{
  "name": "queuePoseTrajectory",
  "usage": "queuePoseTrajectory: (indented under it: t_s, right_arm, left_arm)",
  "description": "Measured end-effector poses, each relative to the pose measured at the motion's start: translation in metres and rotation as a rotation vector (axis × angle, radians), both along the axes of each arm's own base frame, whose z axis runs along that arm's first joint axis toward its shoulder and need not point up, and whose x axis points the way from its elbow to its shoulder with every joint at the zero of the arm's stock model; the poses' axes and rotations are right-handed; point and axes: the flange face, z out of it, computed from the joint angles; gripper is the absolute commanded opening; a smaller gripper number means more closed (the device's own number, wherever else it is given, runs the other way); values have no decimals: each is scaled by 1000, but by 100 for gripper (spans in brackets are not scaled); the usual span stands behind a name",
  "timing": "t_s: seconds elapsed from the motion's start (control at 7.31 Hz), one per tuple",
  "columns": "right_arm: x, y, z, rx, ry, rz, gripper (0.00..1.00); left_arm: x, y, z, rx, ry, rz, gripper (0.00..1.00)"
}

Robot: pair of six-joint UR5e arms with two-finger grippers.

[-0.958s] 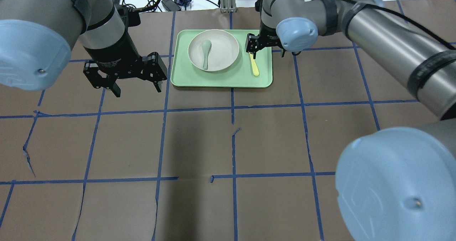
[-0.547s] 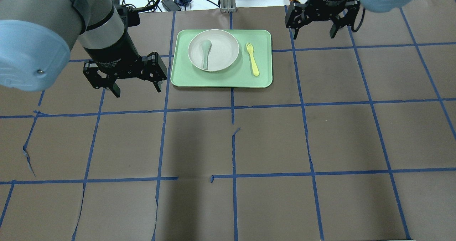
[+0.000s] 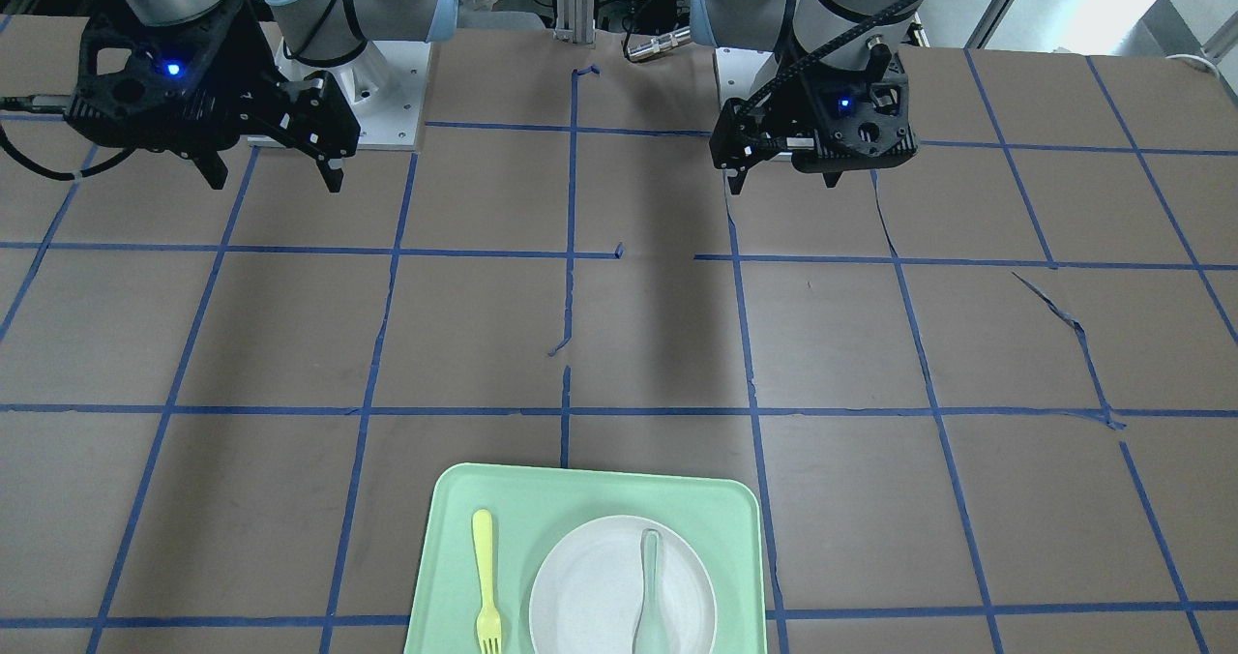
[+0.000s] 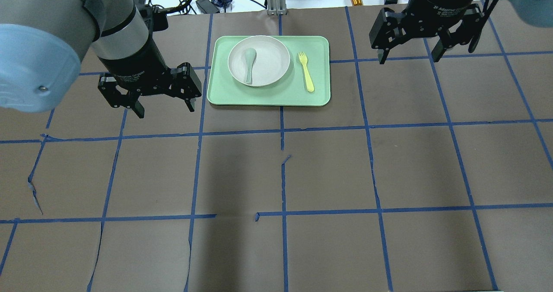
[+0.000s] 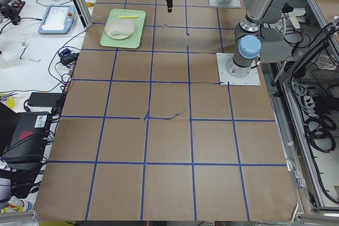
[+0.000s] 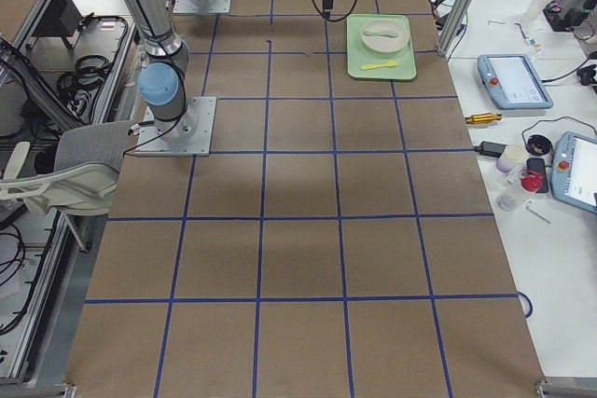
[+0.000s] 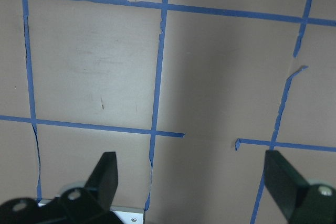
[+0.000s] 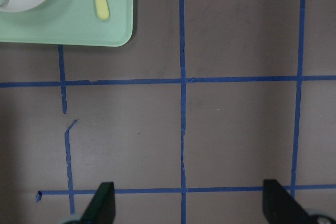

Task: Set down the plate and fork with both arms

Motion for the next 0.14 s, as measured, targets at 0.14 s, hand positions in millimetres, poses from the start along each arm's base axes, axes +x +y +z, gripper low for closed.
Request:
queuePoseTrajectory:
  t_s: [0.14]
  right_arm:
    - [1, 5, -3, 5, 0, 1, 100]
  left_arm:
    - [0, 1, 2, -5, 1, -3, 100]
